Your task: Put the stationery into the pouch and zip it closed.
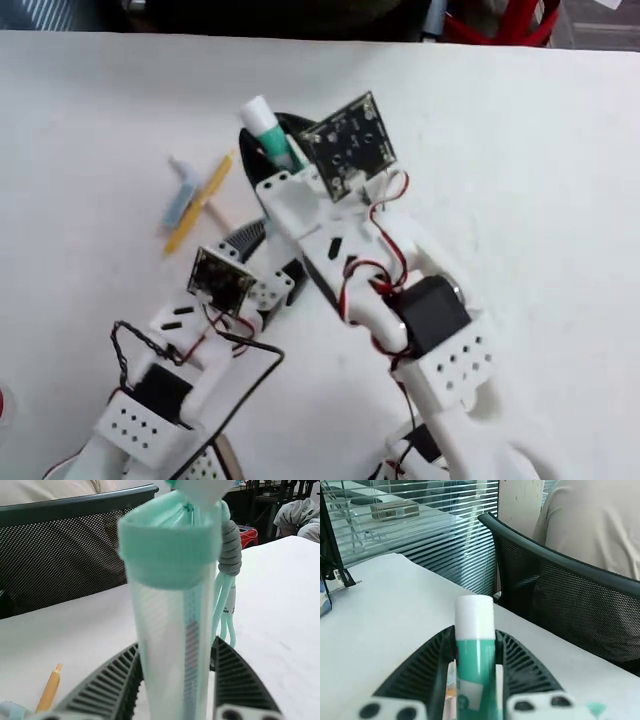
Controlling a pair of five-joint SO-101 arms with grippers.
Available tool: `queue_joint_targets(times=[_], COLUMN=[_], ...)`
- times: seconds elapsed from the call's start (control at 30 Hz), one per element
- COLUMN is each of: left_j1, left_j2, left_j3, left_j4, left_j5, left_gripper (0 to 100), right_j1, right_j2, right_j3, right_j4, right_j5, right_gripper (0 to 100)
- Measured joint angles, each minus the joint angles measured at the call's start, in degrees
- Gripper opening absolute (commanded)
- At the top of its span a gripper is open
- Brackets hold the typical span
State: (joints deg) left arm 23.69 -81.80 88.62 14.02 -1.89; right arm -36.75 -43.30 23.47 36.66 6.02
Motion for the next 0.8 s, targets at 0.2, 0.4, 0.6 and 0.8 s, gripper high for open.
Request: queue_joint_targets(times=[0.2, 0.4, 0.6, 0.8], left_j1=[-0.35, -0.53, -0.53, -0.53], left_j2=[0.0, 0.0, 0.0, 0.0], left_j3=[0.0, 0.0, 0.0, 0.0], left_j4=[0.0, 0.0, 0.0, 0.0], left_j5=[0.0, 0.0, 0.0, 0.0], left_gripper=[21, 21, 21, 21], right_j1=[-0.26, 2.81, 5.45, 22.24], right_j2=[-2.55, -5.89, -15.38, -20.84], right_j3=[4.04, 5.19, 5.19, 5.98], right_j4=[-0.18, 0.44, 8.79, 24.09], right_j5=[0.0, 0.0, 4.75, 20.13], right_gripper=[1.8, 1.7, 1.7, 1.7])
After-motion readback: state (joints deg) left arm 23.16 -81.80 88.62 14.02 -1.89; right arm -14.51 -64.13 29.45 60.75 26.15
